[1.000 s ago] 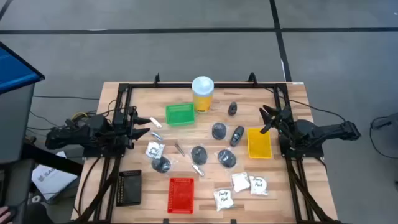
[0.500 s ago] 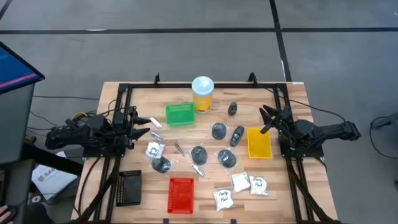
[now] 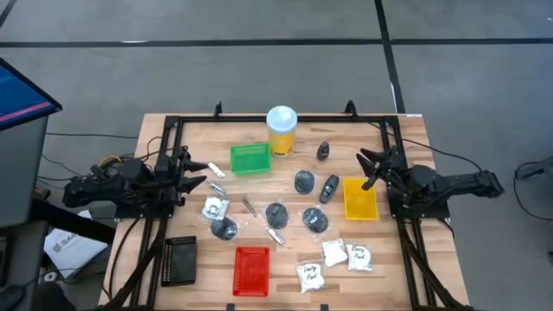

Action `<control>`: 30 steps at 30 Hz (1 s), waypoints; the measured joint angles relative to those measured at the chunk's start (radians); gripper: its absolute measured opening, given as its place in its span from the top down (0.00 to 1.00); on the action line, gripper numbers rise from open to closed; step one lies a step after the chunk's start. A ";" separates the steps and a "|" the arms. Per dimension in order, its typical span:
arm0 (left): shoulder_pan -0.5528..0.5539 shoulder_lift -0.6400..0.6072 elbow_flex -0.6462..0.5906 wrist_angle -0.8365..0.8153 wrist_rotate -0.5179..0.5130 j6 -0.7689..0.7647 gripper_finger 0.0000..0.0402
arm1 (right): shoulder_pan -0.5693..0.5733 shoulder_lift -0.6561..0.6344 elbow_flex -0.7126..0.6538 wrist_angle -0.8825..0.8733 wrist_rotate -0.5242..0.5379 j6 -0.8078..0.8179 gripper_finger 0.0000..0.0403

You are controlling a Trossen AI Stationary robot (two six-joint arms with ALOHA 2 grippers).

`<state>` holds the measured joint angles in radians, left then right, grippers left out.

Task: Pick & Place Travel size toiletries
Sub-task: Put the gray deodorant into the red bin

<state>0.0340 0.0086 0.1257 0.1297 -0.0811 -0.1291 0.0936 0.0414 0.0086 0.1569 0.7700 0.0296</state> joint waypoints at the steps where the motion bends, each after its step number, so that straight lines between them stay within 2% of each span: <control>1: 0.000 0.000 0.000 0.008 0.000 0.001 0.57 | -0.010 0.012 0.000 0.000 -0.012 0.000 0.72; 12: 0.000 0.000 0.000 0.053 0.000 0.001 0.57 | -0.170 0.222 0.000 0.027 -0.156 0.093 0.72; 19: 0.000 0.000 0.000 0.061 0.000 -0.002 0.57 | -0.278 0.401 0.004 0.143 -0.283 0.095 0.70; 23: 0.000 0.000 0.000 0.062 0.000 -0.002 0.57 | -0.335 0.519 0.041 0.146 -0.352 0.095 0.60; 30: 0.000 0.000 0.000 0.064 0.000 -0.002 0.57 | -0.381 0.753 0.121 0.167 -0.355 0.103 0.37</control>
<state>0.0338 0.0086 0.1257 0.1936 -0.0811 -0.1314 -0.2879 0.7946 0.1296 0.3237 0.4149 0.1323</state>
